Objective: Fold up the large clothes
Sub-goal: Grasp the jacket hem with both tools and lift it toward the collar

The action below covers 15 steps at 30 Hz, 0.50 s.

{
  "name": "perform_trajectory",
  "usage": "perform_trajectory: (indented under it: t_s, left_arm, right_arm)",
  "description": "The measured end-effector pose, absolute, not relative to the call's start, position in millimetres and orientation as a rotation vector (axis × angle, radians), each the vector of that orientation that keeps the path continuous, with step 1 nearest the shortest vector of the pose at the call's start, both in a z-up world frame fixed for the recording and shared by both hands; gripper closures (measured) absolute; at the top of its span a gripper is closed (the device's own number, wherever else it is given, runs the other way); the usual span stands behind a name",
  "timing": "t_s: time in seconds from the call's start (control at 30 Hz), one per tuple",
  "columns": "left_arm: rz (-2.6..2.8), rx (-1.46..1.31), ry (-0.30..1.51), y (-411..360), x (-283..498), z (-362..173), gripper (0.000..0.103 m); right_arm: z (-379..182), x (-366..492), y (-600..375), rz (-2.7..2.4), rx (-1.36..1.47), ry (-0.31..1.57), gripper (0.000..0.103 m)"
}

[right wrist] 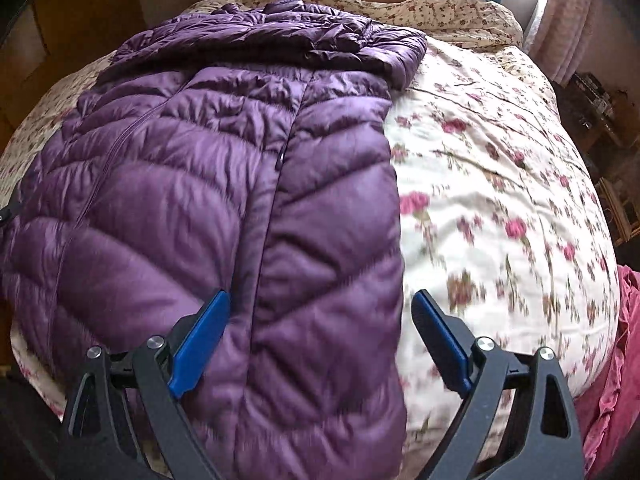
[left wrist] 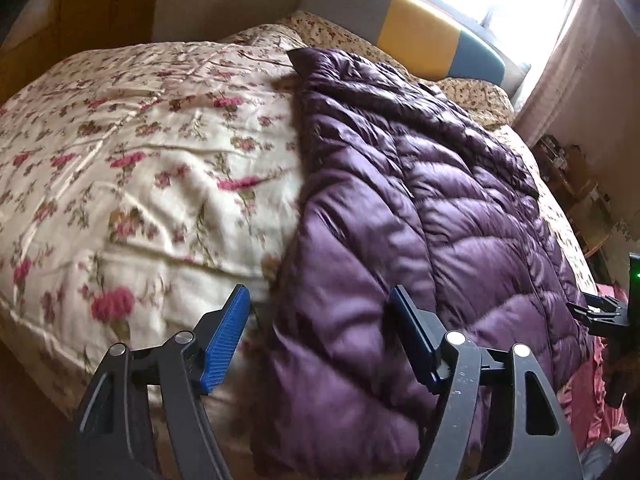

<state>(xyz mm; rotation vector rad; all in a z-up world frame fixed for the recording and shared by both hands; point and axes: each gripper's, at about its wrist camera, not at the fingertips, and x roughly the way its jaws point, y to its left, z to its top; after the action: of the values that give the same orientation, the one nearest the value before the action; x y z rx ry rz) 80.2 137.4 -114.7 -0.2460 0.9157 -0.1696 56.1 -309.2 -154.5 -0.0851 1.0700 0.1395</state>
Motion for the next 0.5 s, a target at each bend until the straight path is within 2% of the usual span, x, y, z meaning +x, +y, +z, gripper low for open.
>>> perform_trajectory:
  t_s: [0.07, 0.13, 0.2, 0.23, 0.3, 0.33, 0.4, 0.43, 0.5]
  left_arm:
    - [-0.169, -0.244, 0.917, 135, 74, -116, 0.035]
    - [-0.166, -0.231, 0.915, 132, 69, -115, 0.044]
    - [-0.17, -0.235, 0.916, 131, 68, -115, 0.05]
    - [-0.172, -0.227, 0.914, 129, 65, -114, 0.057]
    - [-0.18, -0.213, 0.913, 126, 63, -114, 0.067]
    - [-0.186, -0.205, 0.911, 125, 61, -113, 0.074]
    - [-0.192, -0.197, 0.907, 123, 59, -111, 0.086]
    - [-0.194, -0.193, 0.902, 122, 58, -109, 0.091]
    - [-0.209, -0.187, 0.889, 121, 56, -102, 0.095]
  right_arm:
    - [-156, 50, -308, 0.148, -0.072, 1.07, 0.025]
    - [-155, 44, -304, 0.159, -0.077, 1.061, 0.034]
    - [-153, 43, -296, 0.168, -0.107, 1.052, 0.048]
    - [-151, 42, -291, 0.17, -0.135, 1.048, 0.052]
    - [-150, 39, -281, 0.178, -0.195, 1.037, 0.066]
    - [-149, 39, -276, 0.178, -0.219, 1.032, 0.068]
    - [-148, 36, -267, 0.176, -0.287, 1.013, 0.081]
    - [-145, 34, -262, 0.169, -0.319, 0.999, 0.084]
    - [-141, 31, -257, 0.16, -0.356, 0.975, 0.091]
